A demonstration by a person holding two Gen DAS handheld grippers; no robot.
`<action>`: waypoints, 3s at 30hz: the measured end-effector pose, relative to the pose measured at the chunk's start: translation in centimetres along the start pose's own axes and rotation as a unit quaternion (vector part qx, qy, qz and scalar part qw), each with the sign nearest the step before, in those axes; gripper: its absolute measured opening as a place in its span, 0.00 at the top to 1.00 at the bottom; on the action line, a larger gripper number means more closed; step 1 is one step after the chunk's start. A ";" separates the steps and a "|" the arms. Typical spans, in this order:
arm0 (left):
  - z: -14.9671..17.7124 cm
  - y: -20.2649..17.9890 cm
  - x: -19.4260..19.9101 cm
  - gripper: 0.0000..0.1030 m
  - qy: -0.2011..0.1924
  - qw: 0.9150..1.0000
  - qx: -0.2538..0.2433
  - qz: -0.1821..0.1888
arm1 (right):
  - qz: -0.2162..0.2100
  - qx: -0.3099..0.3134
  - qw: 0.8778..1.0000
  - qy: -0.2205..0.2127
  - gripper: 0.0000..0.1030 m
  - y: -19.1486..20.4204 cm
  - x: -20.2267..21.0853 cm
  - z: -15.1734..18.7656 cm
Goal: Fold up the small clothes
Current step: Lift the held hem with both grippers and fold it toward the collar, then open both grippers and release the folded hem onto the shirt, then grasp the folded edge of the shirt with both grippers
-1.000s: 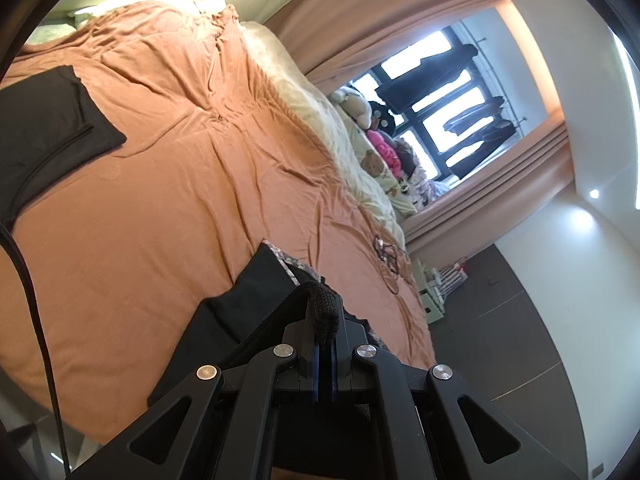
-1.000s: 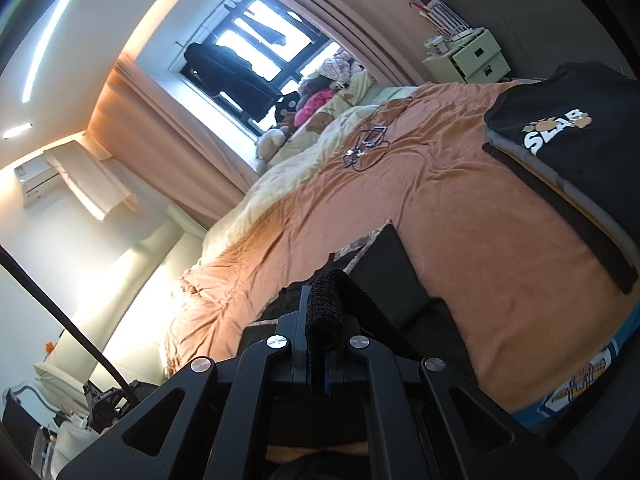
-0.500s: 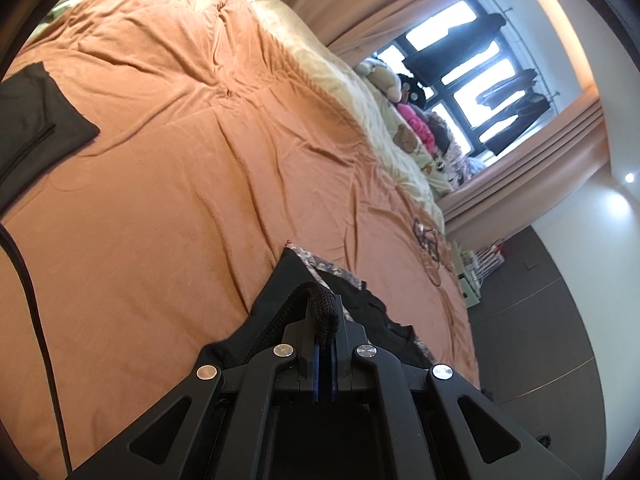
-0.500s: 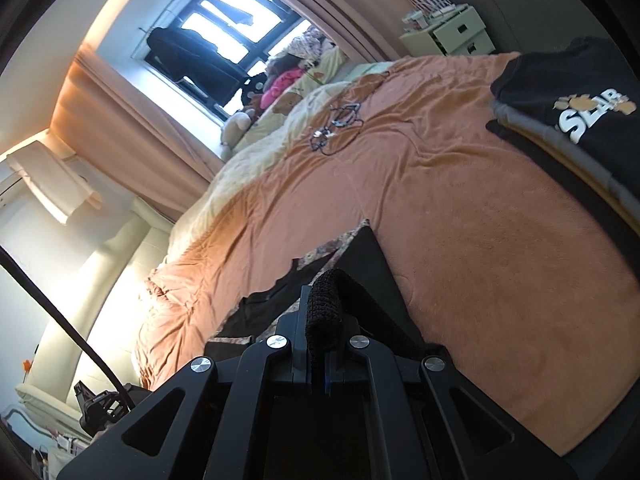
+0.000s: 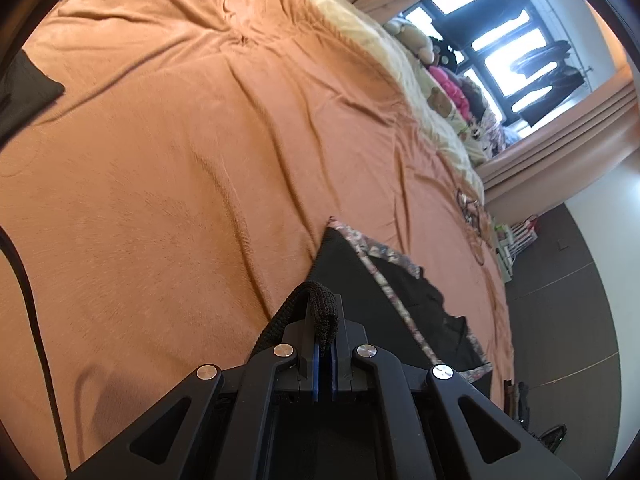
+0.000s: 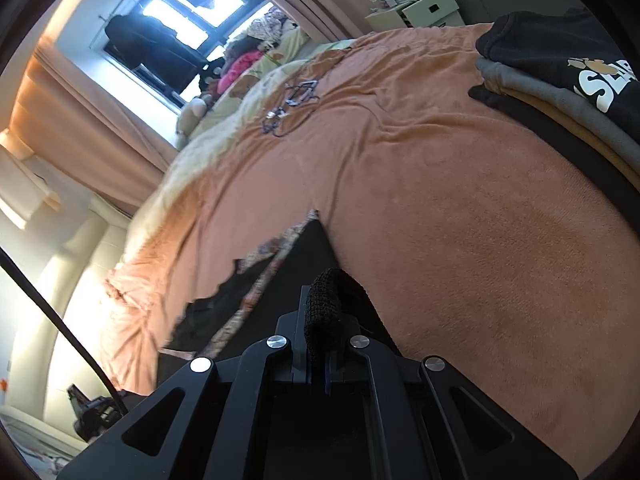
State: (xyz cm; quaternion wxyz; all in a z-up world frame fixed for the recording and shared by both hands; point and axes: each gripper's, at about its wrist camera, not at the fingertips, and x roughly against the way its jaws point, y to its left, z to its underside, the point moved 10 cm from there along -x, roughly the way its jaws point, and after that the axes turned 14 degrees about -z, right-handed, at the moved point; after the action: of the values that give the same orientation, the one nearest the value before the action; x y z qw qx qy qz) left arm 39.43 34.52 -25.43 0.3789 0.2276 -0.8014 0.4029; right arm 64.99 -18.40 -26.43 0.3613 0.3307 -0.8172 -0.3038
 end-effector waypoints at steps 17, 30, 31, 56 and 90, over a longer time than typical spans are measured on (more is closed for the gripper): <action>3.2 0.2 -0.6 0.25 0.068 0.979 -0.163 -0.105 | 0.098 0.130 0.984 0.068 0.17 5.1 5.5 4.1; 6.3 1.6 -2.4 0.25 0.091 0.921 -0.318 -0.204 | 0.178 0.239 0.936 0.188 0.17 6.5 4.7 7.3; 6.2 1.7 -2.7 0.25 0.093 0.918 -0.322 -0.211 | 0.183 0.243 0.932 0.195 0.17 6.3 4.3 7.4; -1.1 -2.1 -10.7 0.18 0.063 0.900 -0.352 -0.250 | 0.255 0.305 0.871 0.287 0.17 6.2 -3.7 4.7; -2.1 -0.8 -10.0 0.76 0.088 0.963 -0.223 -0.124 | 0.106 0.163 0.962 0.190 0.63 0.6 -6.7 -1.3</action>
State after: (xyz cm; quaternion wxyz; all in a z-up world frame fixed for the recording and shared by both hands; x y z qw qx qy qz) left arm 46.97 36.37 -32.18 0.5358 0.1985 -0.8002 0.1820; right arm 69.31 -13.29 -27.85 0.4810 0.3487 -0.8023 -0.0580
